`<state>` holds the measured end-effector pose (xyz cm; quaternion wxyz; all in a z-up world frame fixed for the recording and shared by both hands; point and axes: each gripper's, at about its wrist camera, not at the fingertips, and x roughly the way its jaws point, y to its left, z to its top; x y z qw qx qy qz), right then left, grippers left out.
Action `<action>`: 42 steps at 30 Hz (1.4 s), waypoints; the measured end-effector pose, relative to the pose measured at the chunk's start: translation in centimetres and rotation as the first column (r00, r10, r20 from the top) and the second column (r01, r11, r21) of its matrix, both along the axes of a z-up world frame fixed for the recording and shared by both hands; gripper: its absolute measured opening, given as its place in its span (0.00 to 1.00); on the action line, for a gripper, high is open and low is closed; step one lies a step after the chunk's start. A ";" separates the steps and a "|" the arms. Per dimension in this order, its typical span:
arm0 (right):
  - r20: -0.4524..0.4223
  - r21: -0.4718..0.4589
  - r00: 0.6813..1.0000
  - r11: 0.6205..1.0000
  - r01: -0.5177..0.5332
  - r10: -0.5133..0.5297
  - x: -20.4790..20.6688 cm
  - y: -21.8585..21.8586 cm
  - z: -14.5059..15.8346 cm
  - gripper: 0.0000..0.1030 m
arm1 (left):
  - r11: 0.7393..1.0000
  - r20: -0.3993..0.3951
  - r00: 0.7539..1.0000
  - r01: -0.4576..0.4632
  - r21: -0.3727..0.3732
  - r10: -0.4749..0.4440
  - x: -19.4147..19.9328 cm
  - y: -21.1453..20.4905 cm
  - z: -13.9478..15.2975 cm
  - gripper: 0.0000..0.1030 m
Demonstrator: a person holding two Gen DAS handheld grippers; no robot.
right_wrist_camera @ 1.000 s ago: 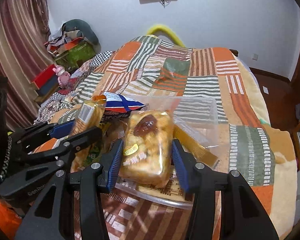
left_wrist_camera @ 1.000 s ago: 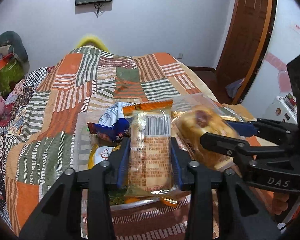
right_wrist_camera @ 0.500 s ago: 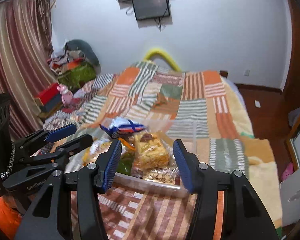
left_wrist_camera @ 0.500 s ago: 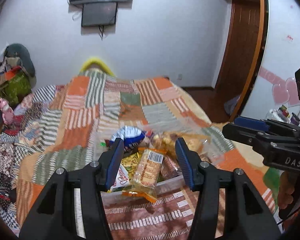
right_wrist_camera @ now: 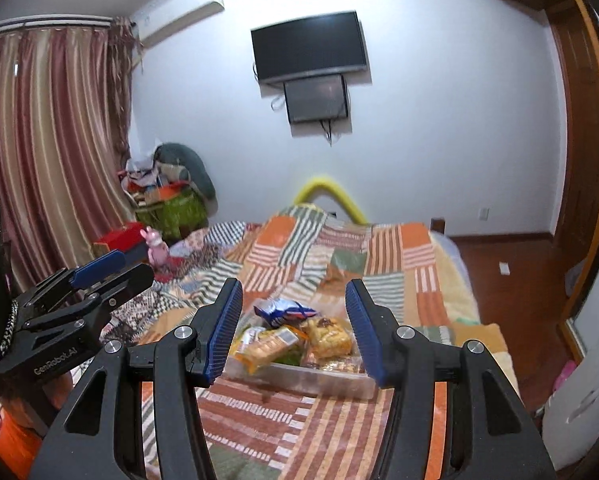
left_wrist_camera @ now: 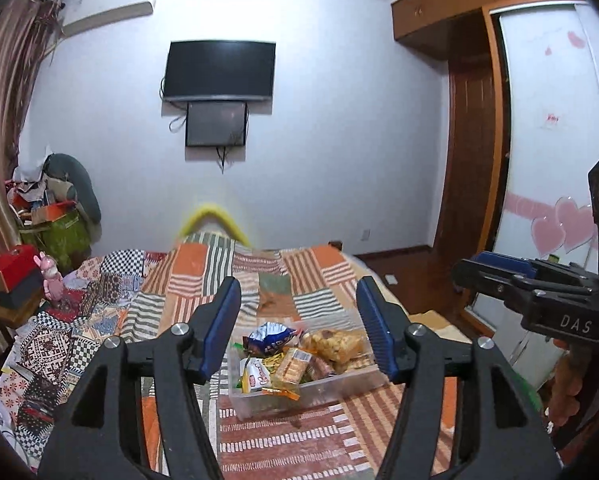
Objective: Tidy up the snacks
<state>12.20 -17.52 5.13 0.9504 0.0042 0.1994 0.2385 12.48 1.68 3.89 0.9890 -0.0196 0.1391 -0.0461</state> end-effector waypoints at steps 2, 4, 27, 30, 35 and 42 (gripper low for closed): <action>0.027 0.001 1.000 1.000 0.002 -0.002 -1.1 0.0 0.4 0.54 | 1.000 0.022 1.000 -0.010 0.005 0.009 -1.2 -0.2 0.5 0.68; 0.047 0.004 0.999 1.000 0.007 -0.007 -1.9 0.1 0.5 0.61 | 1.000 0.043 0.999 -0.016 0.009 0.016 -2.2 -0.5 0.9 0.74; 0.114 0.021 0.990 0.997 0.080 -0.081 -5.3 -1.0 -0.1 1.00 | 0.999 0.071 0.997 -0.039 0.013 0.038 -4.9 -1.2 0.5 1.00; 0.117 0.020 0.990 0.997 0.080 -0.082 -5.3 -0.9 -0.1 1.00 | 0.999 0.067 0.997 -0.037 0.013 0.036 -4.9 -1.2 0.4 1.00; 0.121 0.012 0.990 0.997 0.077 -0.078 -5.4 -0.7 -0.1 1.00 | 0.999 0.067 0.997 -0.038 0.015 0.037 -4.8 -1.2 0.2 1.00; 0.119 0.013 0.990 0.997 0.075 -0.076 -5.6 -0.6 -0.1 1.00 | 0.999 0.069 0.997 -0.040 0.007 0.040 -4.7 -1.1 0.0 1.00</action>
